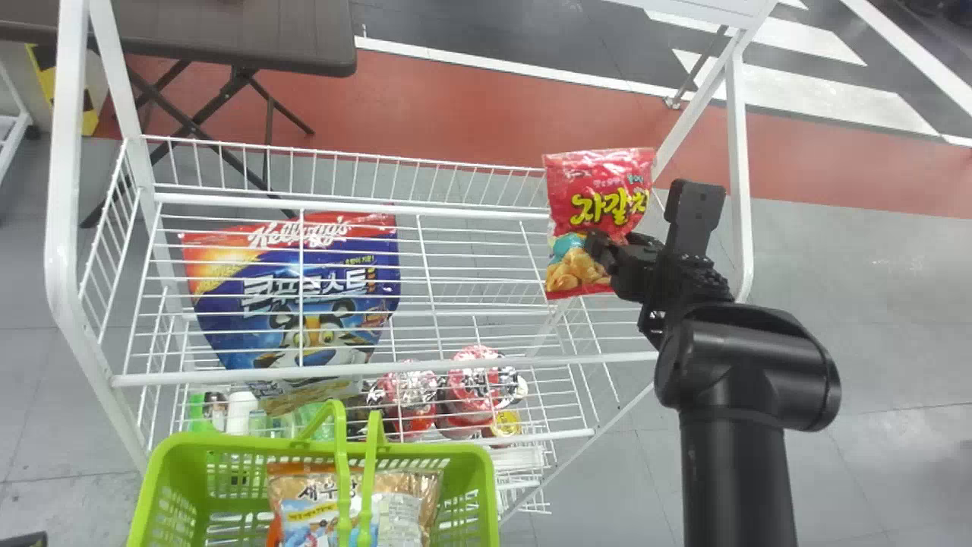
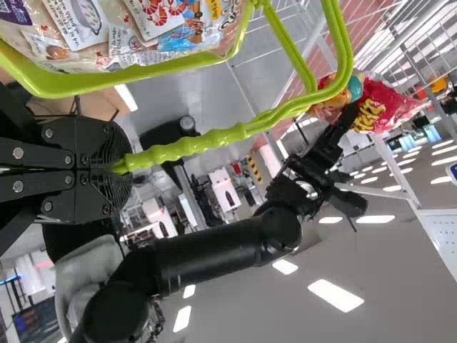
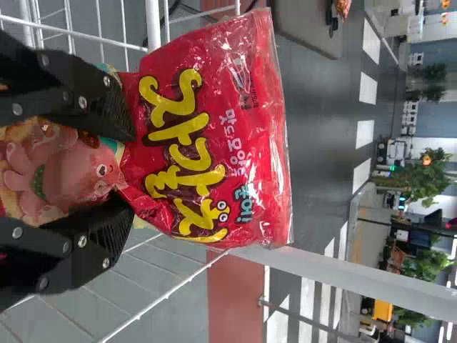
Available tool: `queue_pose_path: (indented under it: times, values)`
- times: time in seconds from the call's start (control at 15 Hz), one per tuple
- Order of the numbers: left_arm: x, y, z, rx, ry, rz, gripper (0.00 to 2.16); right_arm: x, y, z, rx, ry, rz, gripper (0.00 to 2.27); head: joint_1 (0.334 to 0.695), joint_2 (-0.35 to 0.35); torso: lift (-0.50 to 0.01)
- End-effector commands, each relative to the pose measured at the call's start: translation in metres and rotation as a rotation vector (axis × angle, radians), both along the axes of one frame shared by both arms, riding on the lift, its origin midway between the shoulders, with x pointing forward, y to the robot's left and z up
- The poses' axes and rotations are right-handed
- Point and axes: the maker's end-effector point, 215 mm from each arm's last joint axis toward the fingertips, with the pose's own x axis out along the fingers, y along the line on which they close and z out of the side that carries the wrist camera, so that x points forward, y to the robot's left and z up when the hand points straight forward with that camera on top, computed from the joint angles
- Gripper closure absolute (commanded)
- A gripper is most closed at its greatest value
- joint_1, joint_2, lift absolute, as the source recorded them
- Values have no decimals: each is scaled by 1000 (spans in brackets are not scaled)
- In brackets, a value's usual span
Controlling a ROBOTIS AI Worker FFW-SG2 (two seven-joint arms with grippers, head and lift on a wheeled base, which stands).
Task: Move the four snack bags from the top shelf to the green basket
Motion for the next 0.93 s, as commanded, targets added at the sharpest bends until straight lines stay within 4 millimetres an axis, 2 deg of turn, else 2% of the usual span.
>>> queue_pose_path:
  times: [0.0, 0.13, 0.33, 0.67, 0.8, 0.87]
  values:
    - [0, 0, 0, 0, 0, 2, 1217, -8, 15, 22, 6, -53, 22, 2219, 695, -350, 0]
    - [1, 0, 0, 1, 0, 2, 1217, -28, 31, 39, 39, -78, 42, 2219, 695, -350, 0]
    - [2, 3, -1, 5, -2, 7, 1217, -69, 64, 67, 112, -100, 100, 2219, 695, -350, 0]
    - [2, 2, 1, 4, -5, 6, 1217, -136, 107, 96, 240, -102, 193, 2219, 695, -350, 0]
    - [3, 3, 2, -1, -7, 9, 1217, -171, 131, 92, 344, -53, 230, 2219, 695, -350, 0]
    - [4, 3, 3, -4, -7, 12, 1217, -187, 140, 80, 393, -4, 246, 2219, 695, -350, 0]
